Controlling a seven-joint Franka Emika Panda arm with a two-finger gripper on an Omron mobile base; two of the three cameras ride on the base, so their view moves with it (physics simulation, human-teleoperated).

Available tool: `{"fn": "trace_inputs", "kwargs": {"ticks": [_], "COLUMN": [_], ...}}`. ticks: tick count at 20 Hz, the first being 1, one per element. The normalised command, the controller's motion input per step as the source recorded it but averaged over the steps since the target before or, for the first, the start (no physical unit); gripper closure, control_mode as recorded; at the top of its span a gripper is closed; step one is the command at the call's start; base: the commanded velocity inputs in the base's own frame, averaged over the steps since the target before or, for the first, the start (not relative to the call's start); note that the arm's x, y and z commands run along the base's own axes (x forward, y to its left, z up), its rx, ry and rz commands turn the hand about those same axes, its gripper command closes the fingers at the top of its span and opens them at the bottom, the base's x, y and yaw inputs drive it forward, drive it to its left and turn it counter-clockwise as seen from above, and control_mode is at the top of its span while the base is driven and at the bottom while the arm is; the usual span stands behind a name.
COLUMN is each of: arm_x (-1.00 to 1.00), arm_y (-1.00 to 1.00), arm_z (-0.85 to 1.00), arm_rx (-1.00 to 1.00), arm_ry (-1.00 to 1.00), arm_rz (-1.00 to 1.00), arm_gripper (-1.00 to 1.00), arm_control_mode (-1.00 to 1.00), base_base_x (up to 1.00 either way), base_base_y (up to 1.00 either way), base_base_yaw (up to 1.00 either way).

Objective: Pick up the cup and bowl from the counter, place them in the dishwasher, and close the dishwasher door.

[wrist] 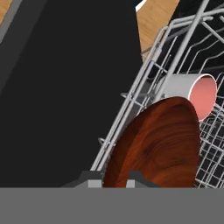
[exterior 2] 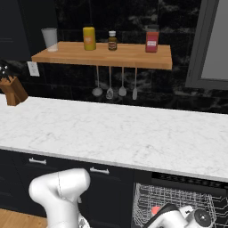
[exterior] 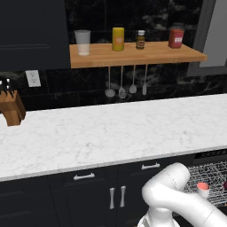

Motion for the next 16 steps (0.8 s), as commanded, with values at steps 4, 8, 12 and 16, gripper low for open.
{"fn": "trace_inputs", "kwargs": {"ticks": [4, 8, 12, 16], "arm_x": [0.35, 0.27, 0.05, 0.06], "arm_y": [0.0, 0.0, -0.14, -0.16], "arm_z": [-0.57, -0.44, -0.03, 0.35], "arm_rx": [0.0, 0.0, 0.01, 0.03], "arm_ry": [0.0, 0.0, 0.0, -0.05], "arm_rz": [0.12, 0.12, 0.1, 0.04], "arm_gripper": [1.0, 1.0, 1.0, 1.0], "arm_control_mode": [-1.0, -1.0, -1.0, -1.0], "base_base_x": [0.0, 0.0, 0.0, 0.0], "base_base_y": [0.0, 0.0, 0.0, 0.0], "base_base_yaw": [0.0, 0.0, 0.0, 0.0]}}
